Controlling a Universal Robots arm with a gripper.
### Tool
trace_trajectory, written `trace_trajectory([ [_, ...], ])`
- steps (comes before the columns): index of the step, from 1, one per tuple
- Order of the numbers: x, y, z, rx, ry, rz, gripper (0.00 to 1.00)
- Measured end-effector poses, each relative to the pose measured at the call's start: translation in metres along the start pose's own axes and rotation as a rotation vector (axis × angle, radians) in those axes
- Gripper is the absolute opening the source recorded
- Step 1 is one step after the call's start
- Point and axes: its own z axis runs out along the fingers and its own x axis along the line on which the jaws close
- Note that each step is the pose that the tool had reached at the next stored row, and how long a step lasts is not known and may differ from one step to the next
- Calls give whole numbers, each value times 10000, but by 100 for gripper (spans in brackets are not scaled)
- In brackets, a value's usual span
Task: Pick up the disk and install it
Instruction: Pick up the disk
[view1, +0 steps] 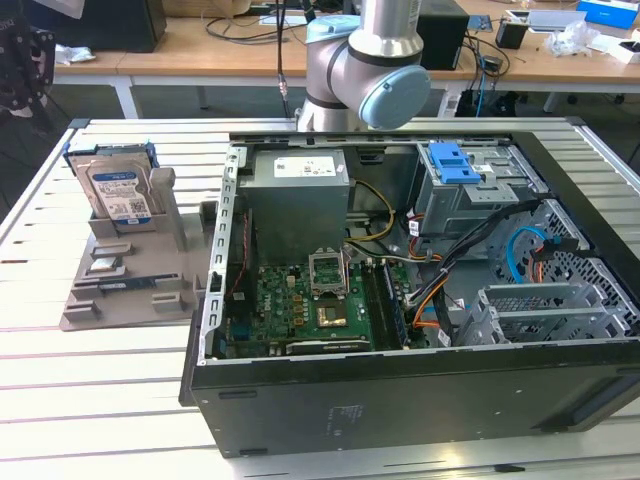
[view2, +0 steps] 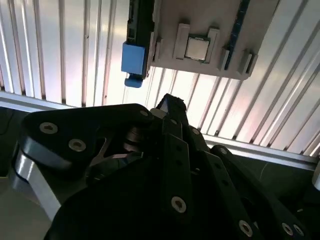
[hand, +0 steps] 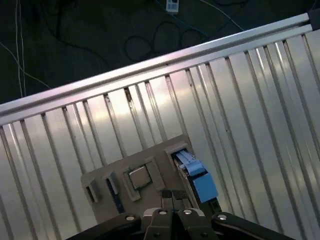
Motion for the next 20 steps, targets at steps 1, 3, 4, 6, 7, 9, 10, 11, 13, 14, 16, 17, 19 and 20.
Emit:
trace_trajectory([
  [1, 0, 0, 0, -3, 4, -129, 11],
  [3, 0, 0, 0, -7, 9, -293, 11],
  [4, 0, 0, 0, -9, 10, -374, 11],
  [6, 0, 0, 0, -16, 19, -667, 11],
  [7, 0, 0, 0, -20, 23, -815, 11],
  [9, 0, 0, 0, -24, 28, -981, 11],
  [10, 0, 0, 0, -25, 30, -1056, 11],
  [11, 0, 0, 0, -27, 32, -1135, 11],
  [13, 0, 0, 0, -31, 36, -1289, 11],
  [14, 0, 0, 0, -33, 38, -1365, 11],
  [16, 0, 0, 0, -37, 43, -1544, 11],
  [17, 0, 0, 0, -39, 45, -1616, 11],
  [19, 0, 0, 0, -46, 54, -1907, 11],
  [20, 0, 0, 0, -48, 56, -2005, 11],
])
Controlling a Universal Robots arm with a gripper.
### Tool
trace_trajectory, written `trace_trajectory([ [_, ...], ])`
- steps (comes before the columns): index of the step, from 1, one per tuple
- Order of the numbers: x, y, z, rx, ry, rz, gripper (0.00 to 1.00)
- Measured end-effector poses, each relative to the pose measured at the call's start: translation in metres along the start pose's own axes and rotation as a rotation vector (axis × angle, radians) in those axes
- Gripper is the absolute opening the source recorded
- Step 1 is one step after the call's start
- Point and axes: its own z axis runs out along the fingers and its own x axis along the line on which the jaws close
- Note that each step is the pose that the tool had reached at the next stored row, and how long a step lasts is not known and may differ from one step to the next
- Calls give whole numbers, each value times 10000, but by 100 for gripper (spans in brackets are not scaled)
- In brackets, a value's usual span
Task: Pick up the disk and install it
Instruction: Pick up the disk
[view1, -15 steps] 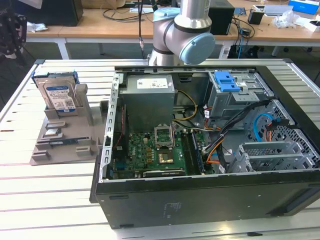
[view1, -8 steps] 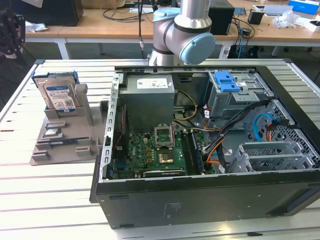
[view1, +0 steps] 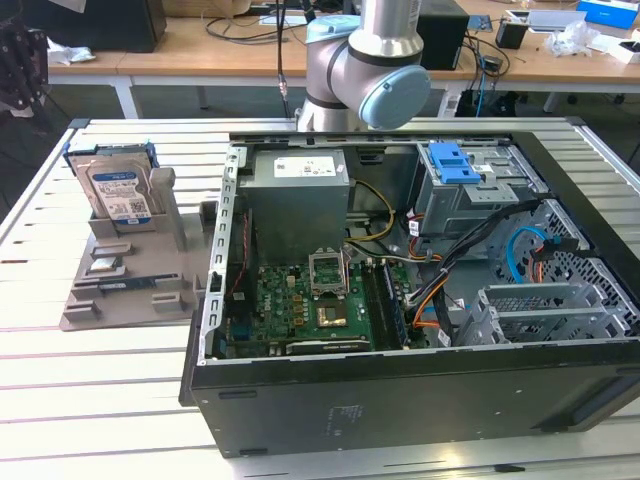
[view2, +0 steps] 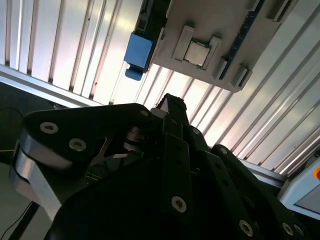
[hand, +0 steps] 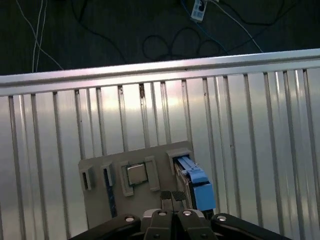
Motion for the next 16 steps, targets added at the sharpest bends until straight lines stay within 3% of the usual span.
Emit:
trace_trajectory([
  [6, 0, 0, 0, -16, 19, -665, 11],
  [9, 0, 0, 0, -35, 41, -1451, 11],
  [16, 0, 0, 0, -44, 52, -1842, 11],
])
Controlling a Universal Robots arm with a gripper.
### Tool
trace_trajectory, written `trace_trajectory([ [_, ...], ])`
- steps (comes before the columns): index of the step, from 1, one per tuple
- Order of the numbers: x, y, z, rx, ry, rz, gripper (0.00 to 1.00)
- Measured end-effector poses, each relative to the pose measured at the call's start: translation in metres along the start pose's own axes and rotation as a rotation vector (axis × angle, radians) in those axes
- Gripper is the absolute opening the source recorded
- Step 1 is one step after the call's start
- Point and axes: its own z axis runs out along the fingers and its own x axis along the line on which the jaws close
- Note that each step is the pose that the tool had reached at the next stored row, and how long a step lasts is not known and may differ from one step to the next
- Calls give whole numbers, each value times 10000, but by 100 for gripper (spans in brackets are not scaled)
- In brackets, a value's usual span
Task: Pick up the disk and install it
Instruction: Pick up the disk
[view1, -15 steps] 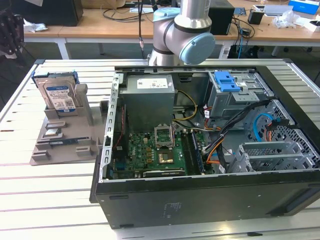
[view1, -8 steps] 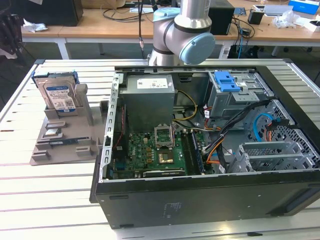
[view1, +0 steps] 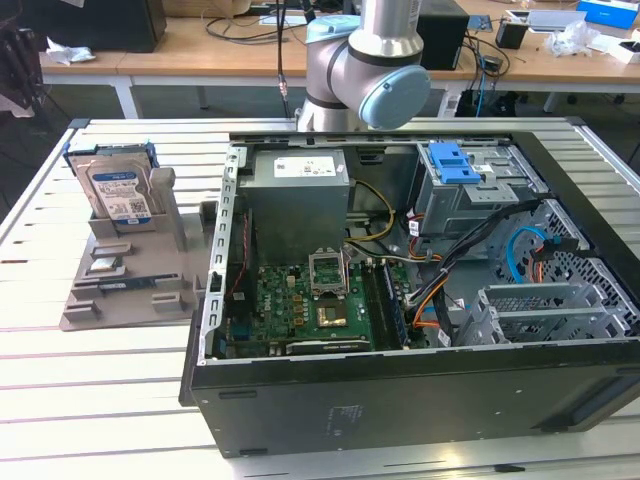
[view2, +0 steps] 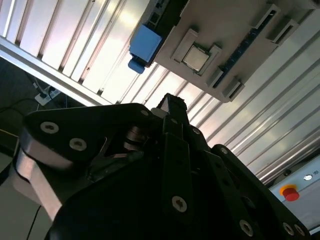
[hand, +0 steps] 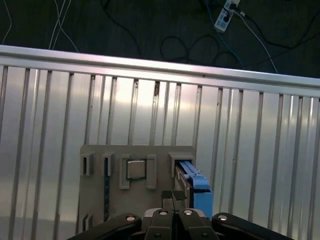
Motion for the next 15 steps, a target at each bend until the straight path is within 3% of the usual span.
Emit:
trace_trajectory([
  [3, 0, 0, 0, 0, 1, -9, 11],
  [5, 0, 0, 0, 0, 0, -15, 23],
  [6, 0, 0, 0, 0, 1, -18, 23],
  [8, 0, 0, 0, -1, 1, -26, 36],
  [9, 0, 0, 0, -1, 1, -29, 47],
  [10, 0, 0, 0, -1, 1, -34, 47],
  [11, 0, 0, 0, -1, 2, -39, 54],
  [15, -2, -4, 8, 13, -4, 489, 54],
])
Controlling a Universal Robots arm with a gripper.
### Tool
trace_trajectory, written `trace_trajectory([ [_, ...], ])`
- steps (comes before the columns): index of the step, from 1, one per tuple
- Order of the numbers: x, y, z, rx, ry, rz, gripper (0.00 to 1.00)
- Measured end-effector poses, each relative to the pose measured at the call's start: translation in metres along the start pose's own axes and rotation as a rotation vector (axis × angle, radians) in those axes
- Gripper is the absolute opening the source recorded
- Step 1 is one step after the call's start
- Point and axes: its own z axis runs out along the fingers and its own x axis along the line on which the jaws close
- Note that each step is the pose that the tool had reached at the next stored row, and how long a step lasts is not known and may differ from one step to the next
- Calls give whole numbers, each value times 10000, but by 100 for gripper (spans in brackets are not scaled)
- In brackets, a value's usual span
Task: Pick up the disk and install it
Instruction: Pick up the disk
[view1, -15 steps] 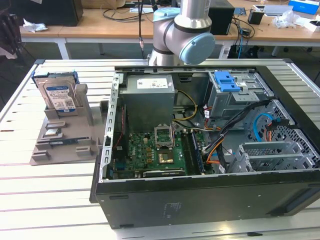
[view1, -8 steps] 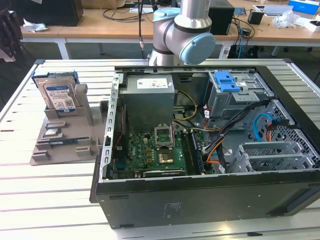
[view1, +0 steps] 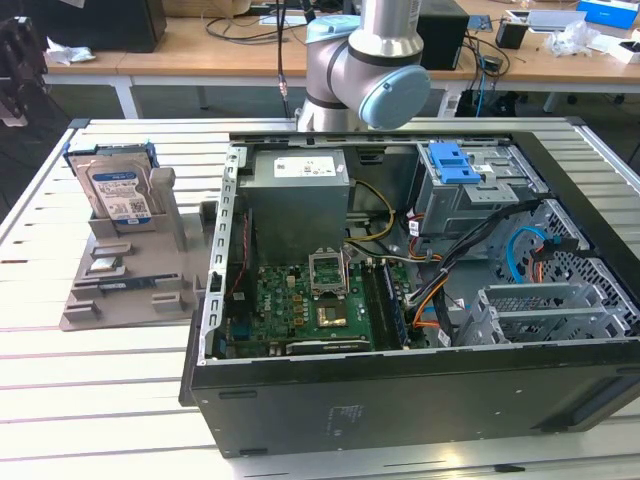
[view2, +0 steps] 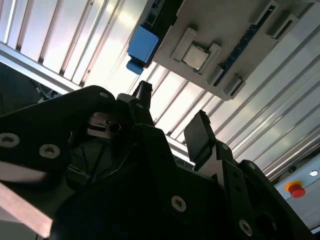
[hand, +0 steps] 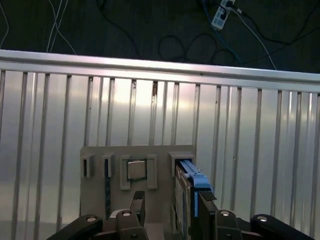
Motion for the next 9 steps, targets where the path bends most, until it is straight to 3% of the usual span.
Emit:
trace_trajectory([
  [5, -113, -100, 56, -11, 34, 90, 54],
  [7, -211, -181, 121, -31, 61, 91, 54],
  [9, -261, -206, 165, -39, 63, 97, 54],
])
